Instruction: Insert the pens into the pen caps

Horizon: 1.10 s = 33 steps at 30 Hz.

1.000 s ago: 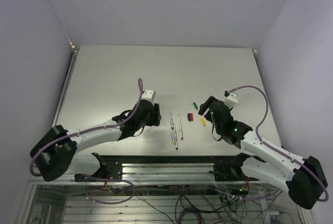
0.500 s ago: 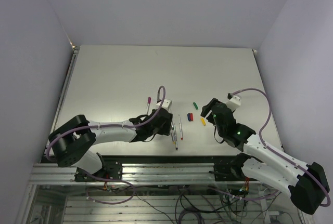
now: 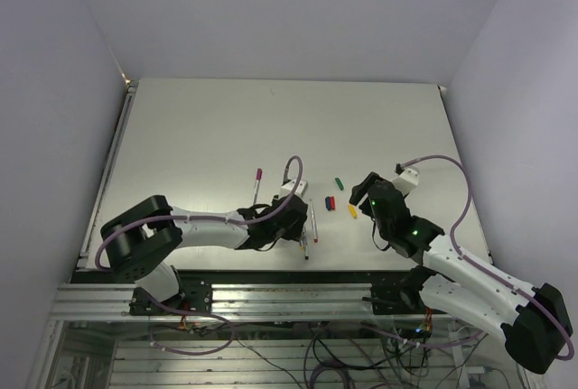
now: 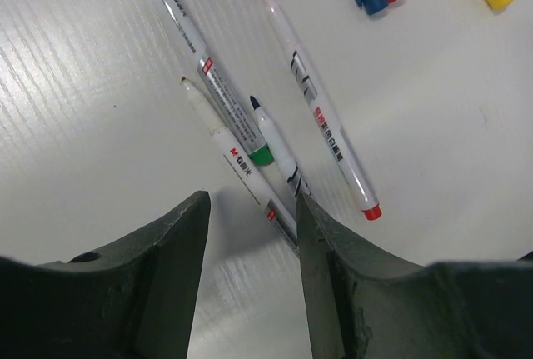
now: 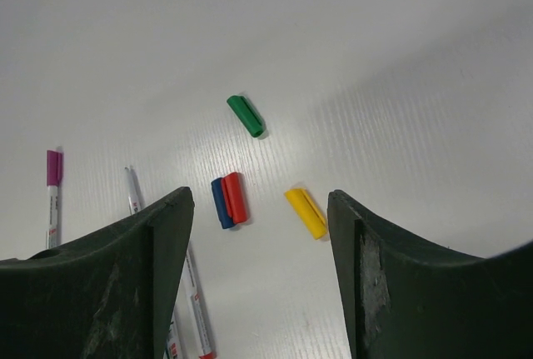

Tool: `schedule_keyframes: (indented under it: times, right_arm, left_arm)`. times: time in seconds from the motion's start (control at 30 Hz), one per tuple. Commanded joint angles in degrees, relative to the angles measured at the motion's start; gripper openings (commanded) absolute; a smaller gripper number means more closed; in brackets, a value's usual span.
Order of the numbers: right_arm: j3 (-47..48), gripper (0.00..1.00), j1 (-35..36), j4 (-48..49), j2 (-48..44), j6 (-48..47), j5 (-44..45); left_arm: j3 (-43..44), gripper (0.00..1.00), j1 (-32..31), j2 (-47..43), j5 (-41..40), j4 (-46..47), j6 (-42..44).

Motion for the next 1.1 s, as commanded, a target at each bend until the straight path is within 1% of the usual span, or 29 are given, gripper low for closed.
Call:
schedule_keyframes:
  times: [0.0, 0.53, 0.83, 1.07]
  right_arm:
    - [-0.7, 0.65, -0.2, 0.1, -0.8, 0.8, 0.9]
    - [-1.0, 0.65, -0.1, 0.3, -1.1, 1.4, 0.4]
    - [-0.9, 0.65, -0.2, 0.4, -1.2, 1.8, 0.1]
    - [-0.4, 0.65, -0.2, 0.9, 0.1, 2.1, -0.3]
  left_arm:
    - [3.1, 0.56, -0.7, 1.5, -3.5, -1.9, -1.0]
    - [7.7, 0.50, -2.3, 6.3, -7.9, -11.3, -1.9]
    - [10.3, 0.49, -2.9, 8.5, -7.4, -16.2, 1.2]
    - [11.8, 0.45, -2.9, 8.3, -5.8, -19.7, 6.0]
